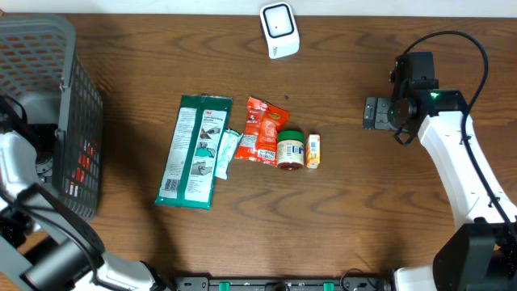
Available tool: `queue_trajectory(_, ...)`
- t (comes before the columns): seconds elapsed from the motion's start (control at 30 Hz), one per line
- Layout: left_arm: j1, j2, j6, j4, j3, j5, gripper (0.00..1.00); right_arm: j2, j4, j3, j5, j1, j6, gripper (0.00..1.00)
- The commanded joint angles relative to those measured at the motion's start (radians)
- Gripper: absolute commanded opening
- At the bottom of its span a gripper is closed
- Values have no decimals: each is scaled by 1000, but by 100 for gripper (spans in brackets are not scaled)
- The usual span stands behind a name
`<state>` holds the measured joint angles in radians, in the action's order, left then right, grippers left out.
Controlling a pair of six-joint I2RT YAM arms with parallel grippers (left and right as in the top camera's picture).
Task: Scan the item barcode
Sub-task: 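Reach the left gripper into the basket and grasp the red stick sachet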
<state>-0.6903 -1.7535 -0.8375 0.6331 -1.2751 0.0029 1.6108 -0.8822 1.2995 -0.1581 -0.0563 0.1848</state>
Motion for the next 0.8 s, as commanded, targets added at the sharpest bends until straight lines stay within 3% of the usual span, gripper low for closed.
queue_trajectory(0.0,-1,57,94,14,-32,8,83,-10,0,10,-16,3,-10,99)
queue_trajectory(0.07,0,55,82,48,-32,16,85,-10,0,10,-16,3,-10,99)
queue_trajectory(0.17,0,54,-15,116,-32,55,95,-10,0,10,-16,3,-10,99)
queue_trajectory(0.47,2,42,-399,174,38,60,96,-10,0,10,-16,3,-10,99)
queue_trajectory(0.77,2,-51,-453,132,80,57,96,-10,0,10,-17,3,-10,99)
